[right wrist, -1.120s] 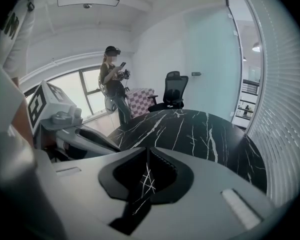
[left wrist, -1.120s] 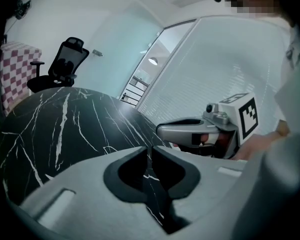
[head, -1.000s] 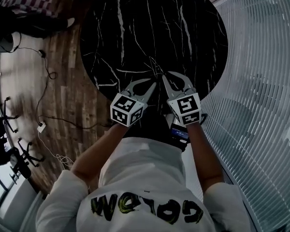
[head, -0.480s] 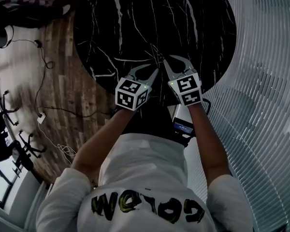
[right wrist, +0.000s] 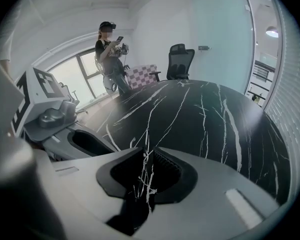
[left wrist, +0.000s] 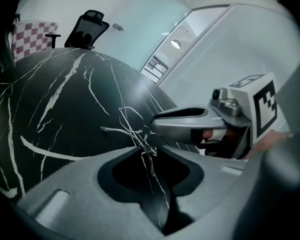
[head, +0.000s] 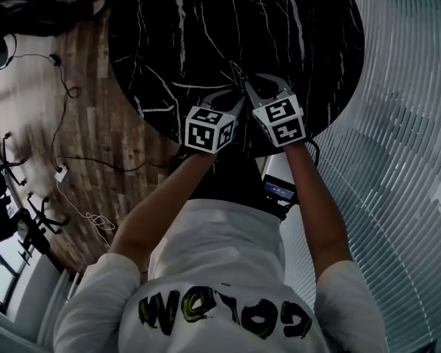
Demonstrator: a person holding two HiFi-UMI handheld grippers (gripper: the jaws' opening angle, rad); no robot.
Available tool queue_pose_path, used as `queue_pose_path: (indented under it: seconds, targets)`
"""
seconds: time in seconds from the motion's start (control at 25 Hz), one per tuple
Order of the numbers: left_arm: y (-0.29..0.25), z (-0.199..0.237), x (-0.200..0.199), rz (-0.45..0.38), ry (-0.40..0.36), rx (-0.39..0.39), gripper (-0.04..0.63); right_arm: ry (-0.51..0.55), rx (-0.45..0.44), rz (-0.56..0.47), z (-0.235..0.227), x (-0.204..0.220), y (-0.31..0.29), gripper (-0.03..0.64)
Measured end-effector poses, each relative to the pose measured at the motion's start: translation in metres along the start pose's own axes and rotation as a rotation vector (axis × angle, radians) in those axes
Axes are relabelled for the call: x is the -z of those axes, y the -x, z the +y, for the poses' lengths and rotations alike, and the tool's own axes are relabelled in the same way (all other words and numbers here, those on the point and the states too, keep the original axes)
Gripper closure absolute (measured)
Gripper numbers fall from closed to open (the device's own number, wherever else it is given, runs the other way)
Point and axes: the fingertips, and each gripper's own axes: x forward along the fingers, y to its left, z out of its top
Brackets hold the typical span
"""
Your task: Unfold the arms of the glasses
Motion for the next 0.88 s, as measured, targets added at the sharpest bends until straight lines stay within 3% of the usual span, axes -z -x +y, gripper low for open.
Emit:
queue_pose_path:
  seconds: [0.4, 0.88]
  targets:
    - [-0.008, 0.007, 0.0, 0.017, 0.039, -0.023, 0.515, -0.006, -0.051, 0.053, 0.005, 0.012, -0.015, 0.569]
    - [-0.005, 0.009, 0.001, 0.034, 0.003, -0.027, 0.534, 0.014, -0.045, 0.046, 0.003, 0.011, -0.015, 0.578]
